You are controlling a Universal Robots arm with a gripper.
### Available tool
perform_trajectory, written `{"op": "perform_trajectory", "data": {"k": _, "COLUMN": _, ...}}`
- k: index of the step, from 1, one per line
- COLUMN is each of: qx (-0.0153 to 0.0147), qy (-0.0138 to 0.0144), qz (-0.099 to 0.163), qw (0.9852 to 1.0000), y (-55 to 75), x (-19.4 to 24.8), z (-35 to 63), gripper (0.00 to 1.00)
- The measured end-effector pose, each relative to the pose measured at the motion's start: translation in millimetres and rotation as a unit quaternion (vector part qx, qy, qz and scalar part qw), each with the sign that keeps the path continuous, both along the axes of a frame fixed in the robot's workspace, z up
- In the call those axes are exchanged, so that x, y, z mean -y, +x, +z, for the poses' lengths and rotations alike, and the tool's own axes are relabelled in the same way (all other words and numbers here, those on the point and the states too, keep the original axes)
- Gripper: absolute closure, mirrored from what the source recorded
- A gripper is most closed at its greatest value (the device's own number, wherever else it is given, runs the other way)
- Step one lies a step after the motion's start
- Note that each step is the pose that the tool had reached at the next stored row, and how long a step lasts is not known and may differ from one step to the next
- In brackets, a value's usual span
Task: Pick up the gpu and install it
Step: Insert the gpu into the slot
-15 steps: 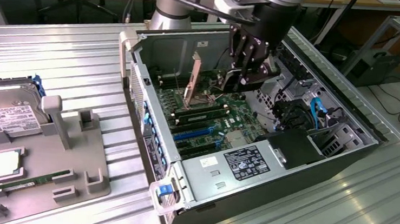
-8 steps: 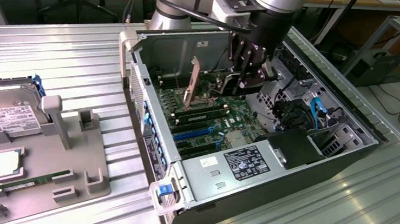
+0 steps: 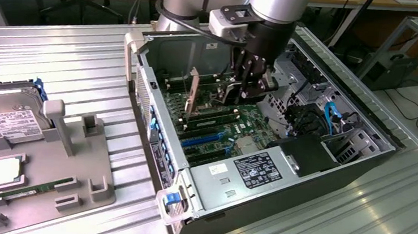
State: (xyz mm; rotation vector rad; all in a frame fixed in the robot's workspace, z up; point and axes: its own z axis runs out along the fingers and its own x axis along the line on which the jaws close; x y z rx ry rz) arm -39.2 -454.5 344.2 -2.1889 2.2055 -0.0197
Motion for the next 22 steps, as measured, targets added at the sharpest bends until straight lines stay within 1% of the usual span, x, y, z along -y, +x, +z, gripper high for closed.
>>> {"op": "perform_trajectory", "data": {"k": 3, "qx": 0.0000, "qy": 0.0000, "qz": 0.000, "qw": 1.0000, "y": -7.2, "x": -0.9, "z": -6.5, "gripper": 0.73}}
{"op": "perform_trajectory", "data": {"k": 4, "qx": 0.0000, "qy": 0.0000, "qz": 0.000, "qw": 1.0000, "y": -9.5, "x": -1.1, "z": -10.1, "gripper": 0.73}}
{"op": "perform_trajectory", "data": {"k": 8, "qx": 0.0000, "qy": 0.0000, "qz": 0.002, "qw": 1.0000, "y": -10.4, "x": -1.2, "z": -17.6, "gripper": 0.73}}
{"op": "perform_trajectory", "data": {"k": 10, "qx": 0.0000, "qy": 0.0000, "qz": 0.002, "qw": 1.0000, "y": -11.9, "x": -2.0, "z": -23.3, "gripper": 0.73}}
{"op": "perform_trajectory", "data": {"k": 12, "qx": 0.0000, "qy": 0.0002, "qz": 0.003, "qw": 1.0000, "y": -21.9, "x": -2.1, "z": -30.8, "gripper": 0.73}}
{"op": "perform_trajectory", "data": {"k": 13, "qx": 0.0000, "qy": 0.0004, "qz": 0.004, "qw": 1.0000, "y": -22.1, "x": -2.1, "z": -32.9, "gripper": 0.73}}
{"op": "perform_trajectory", "data": {"k": 15, "qx": 0.0000, "qy": 0.0005, "qz": 0.004, "qw": 1.0000, "y": -22.1, "x": -1.7, "z": -36.6, "gripper": 0.73}}
{"op": "perform_trajectory", "data": {"k": 17, "qx": 0.0000, "qy": 0.0007, "qz": 0.004, "qw": 1.0000, "y": -22.1, "x": 0.3, "z": -40.0, "gripper": 0.73}}
{"op": "perform_trajectory", "data": {"k": 18, "qx": 0.0000, "qy": 0.0009, "qz": 0.004, "qw": 1.0000, "y": -22.2, "x": 0.5, "z": -41.5, "gripper": 0.73}}
{"op": "perform_trajectory", "data": {"k": 22, "qx": 0.0000, "qy": 0.0012, "qz": 0.004, "qw": 1.0000, "y": -22.2, "x": 0.6, "z": -42.2, "gripper": 0.73}}
